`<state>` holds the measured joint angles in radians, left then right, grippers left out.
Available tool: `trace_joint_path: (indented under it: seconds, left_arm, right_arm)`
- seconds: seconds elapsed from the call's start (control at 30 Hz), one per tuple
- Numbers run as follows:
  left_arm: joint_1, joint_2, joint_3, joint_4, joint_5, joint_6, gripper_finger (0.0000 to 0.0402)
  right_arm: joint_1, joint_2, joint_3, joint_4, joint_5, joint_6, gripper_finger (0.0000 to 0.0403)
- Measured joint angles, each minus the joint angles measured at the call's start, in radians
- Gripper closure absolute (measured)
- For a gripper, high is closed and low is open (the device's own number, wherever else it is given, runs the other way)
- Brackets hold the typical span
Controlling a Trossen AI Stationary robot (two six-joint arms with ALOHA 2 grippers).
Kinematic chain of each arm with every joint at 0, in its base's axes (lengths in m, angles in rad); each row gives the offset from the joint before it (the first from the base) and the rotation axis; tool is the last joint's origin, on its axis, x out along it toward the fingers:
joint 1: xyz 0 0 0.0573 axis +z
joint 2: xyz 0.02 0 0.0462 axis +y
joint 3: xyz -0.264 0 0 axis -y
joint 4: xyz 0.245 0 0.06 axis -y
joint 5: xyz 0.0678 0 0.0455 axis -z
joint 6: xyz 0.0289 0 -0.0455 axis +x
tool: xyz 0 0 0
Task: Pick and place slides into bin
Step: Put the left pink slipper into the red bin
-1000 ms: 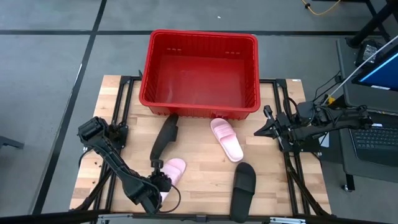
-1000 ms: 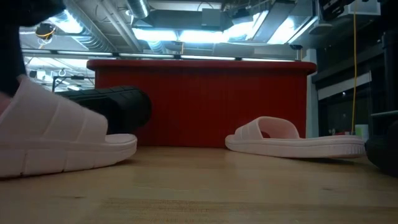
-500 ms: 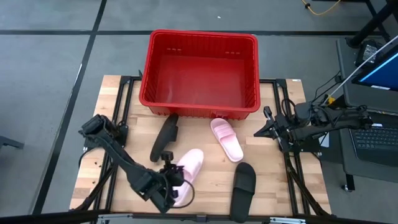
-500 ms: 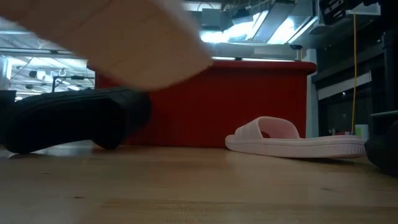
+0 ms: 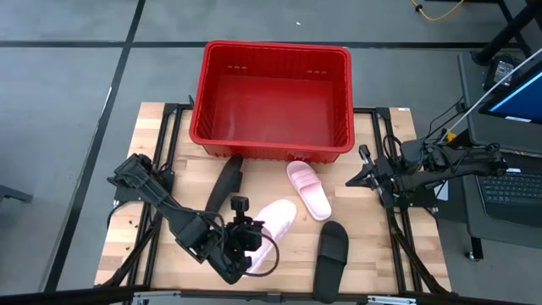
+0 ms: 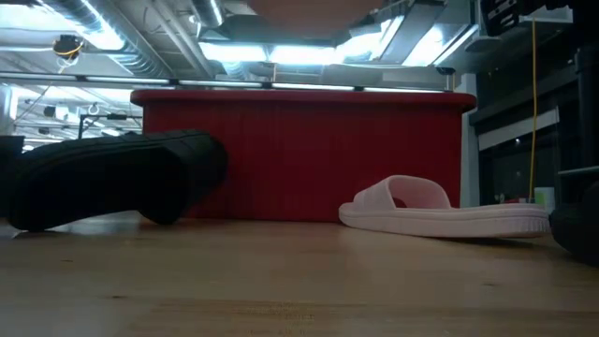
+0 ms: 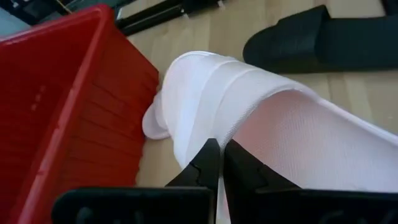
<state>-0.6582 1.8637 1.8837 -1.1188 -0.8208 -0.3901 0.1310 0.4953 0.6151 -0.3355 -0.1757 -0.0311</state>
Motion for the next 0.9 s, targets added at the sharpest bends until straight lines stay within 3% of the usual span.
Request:
trace_joint_path:
  seconds: [0.2,0.67,0.9]
  left_arm:
    - [0.025,0.000,0.070,-0.096,-0.046,-0.029,0.0398]
    - [0.237,-0.052,0.165,-0.137,-0.186,0.160,0.0398]
    - [0.362,-0.099,0.171,-0.211,-0.185,0.271,0.0398]
  right_arm:
    - [0.000,0.000,0.000,0.000,0.000,0.000,0.0397]
    - [0.000,0.000,0.000,0.062,0.002,-0.051,0.0397]
    - [0.000,0.000,0.000,0.101,0.178,-0.160,0.0397]
